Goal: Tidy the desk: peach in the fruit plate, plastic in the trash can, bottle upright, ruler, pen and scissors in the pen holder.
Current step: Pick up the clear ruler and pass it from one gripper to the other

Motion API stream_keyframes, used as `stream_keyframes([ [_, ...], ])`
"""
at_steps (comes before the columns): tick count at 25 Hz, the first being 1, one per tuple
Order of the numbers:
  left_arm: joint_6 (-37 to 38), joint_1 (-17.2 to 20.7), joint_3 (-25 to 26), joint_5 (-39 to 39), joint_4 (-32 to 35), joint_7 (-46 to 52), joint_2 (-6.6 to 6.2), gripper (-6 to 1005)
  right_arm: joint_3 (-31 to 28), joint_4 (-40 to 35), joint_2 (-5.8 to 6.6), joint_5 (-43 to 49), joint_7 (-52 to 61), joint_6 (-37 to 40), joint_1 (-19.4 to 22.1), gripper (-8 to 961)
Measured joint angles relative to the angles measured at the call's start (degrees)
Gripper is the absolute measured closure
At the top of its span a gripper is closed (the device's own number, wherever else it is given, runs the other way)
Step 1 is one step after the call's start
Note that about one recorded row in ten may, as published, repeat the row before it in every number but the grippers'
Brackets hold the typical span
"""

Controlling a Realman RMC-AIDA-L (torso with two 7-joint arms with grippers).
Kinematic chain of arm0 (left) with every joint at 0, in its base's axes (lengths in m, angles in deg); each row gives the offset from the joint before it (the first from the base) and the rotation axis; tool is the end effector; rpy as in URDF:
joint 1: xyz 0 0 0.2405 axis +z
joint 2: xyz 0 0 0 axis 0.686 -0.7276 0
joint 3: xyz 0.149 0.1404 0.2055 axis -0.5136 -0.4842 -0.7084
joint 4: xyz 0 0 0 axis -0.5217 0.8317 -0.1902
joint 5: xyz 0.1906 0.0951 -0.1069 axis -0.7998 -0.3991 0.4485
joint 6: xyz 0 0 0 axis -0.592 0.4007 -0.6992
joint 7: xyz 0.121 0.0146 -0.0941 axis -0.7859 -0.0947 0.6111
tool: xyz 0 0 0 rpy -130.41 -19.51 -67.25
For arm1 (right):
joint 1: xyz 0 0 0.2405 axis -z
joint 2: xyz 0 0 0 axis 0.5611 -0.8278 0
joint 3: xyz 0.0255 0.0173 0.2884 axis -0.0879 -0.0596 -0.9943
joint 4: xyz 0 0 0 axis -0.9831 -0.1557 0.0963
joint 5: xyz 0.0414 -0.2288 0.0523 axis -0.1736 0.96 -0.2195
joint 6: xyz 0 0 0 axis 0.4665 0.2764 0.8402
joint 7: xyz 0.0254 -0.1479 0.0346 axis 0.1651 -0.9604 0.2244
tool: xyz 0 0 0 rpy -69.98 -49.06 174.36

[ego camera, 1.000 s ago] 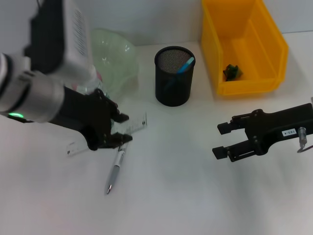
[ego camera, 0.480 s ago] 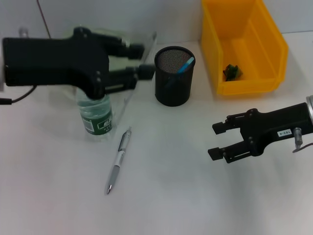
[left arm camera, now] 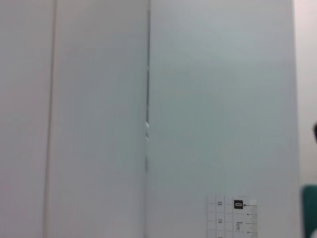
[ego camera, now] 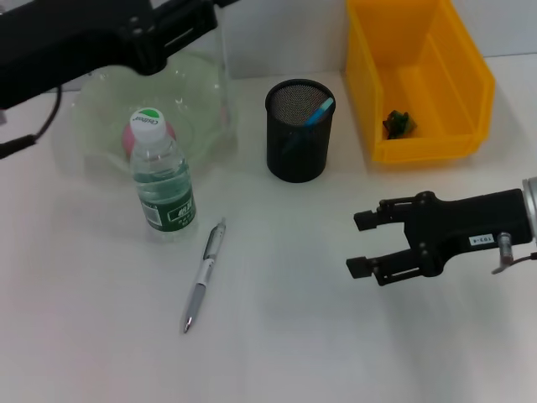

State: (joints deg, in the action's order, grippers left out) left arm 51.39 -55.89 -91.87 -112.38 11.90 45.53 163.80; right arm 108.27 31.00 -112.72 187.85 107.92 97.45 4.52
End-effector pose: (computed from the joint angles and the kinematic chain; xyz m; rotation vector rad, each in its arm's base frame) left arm -0.1323 0.3523 0.0509 -2.4889 -0.2368 -1.1736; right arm 0.2916 0.3611 -0.0054 -2.9080 0.6065 0.4760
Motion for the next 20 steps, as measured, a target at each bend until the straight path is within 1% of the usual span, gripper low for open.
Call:
stream_keyframes([
  [1, -2.53, 0.69, -1.75, 0.99, -0.01, -1.29, -0.01, 610, -0.01, 0.13, -0.03, -1.33, -0.95, -0.05, 0.62, 136],
  [2, -6.54, 1.55, -4.67, 2.47, -0.07, -3.17, 0.00, 610, -0.02, 0.27, -0.06, -2.82, -1.93, -0.08, 1.43, 136],
  [3, -6.54, 1.55, -4.67, 2.47, -0.07, -3.17, 0.00, 610, -0.09, 0.36, -0.06, -3.98, -2.65, -0.11, 2.03, 136],
  [4, -11.34, 2.29, -8.11, 4.74, -0.69, -5.53, 0.02, 609, -0.52, 0.57, -0.07, -6.32, -4.54, -0.31, 3.34, 136],
  [8, -16.80, 2.75, -13.49, 11.91, -4.51, -11.81, 0.09, 609, -1.78, 1.89, -0.09, -9.57, -8.35, -0.76, 4.98, 136],
  [9, -19.07, 2.81, -16.86, 17.83, -7.32, -17.19, 0.10, 608, -2.86, 3.50, -0.10, -11.60, -11.35, -0.91, 5.75, 136],
  [10, -19.07, 2.81, -16.86, 17.83, -7.32, -17.19, 0.10, 608, -2.86, 3.50, -0.10, -11.60, -11.35, -0.91, 5.75, 136],
  [11, -20.11, 2.84, -18.57, 20.73, -8.75, -19.87, 0.13, 608, -3.70, 4.62, -0.10, -12.18, -12.97, -0.93, 5.98, 136],
  [12, -20.11, 2.84, -18.57, 20.73, -8.75, -19.87, 0.13, 608, -4.49, 5.73, -0.10, -12.58, -14.64, -0.95, 6.16, 136],
  [13, -21.25, 2.83, -20.37, 24.09, -10.05, -23.29, 0.15, 607, -5.57, 6.99, -0.12, -12.69, -16.19, -0.99, 6.22, 136],
  [14, -23.38, 2.72, -24.08, 30.64, -12.42, -29.92, 0.17, 607, -7.74, 9.50, -0.19, -12.93, -19.23, -1.03, 6.25, 136],
  [15, -24.49, 2.59, -26.14, 34.34, -13.62, -33.84, 0.18, 607, -7.74, 9.50, -0.19, -12.93, -19.23, -1.03, 6.25, 136],
  [17, -24.49, 2.59, -26.14, 34.34, -13.62, -33.84, 0.18, 607, -10.31, 12.95, -0.27, -13.65, -23.23, -1.24, 6.26, 136],
  [18, -26.85, 2.02, -31.75, 46.14, -17.14, -45.34, 0.17, 606, -11.45, 14.67, -0.27, -14.28, -25.08, -1.50, 6.26, 136],
  [19, -26.85, 2.02, -31.75, 46.14, -17.14, -45.34, 0.17, 606, -12.62, 16.57, -0.27, -15.19, -27.30, -1.96, 6.30, 136],
  [20, -27.21, 1.39, -35.29, 53.64, -19.46, -52.70, 0.20, 606, -13.50, 18.27, -0.28, -15.93, -29.04, -2.33, 6.37, 136],
])
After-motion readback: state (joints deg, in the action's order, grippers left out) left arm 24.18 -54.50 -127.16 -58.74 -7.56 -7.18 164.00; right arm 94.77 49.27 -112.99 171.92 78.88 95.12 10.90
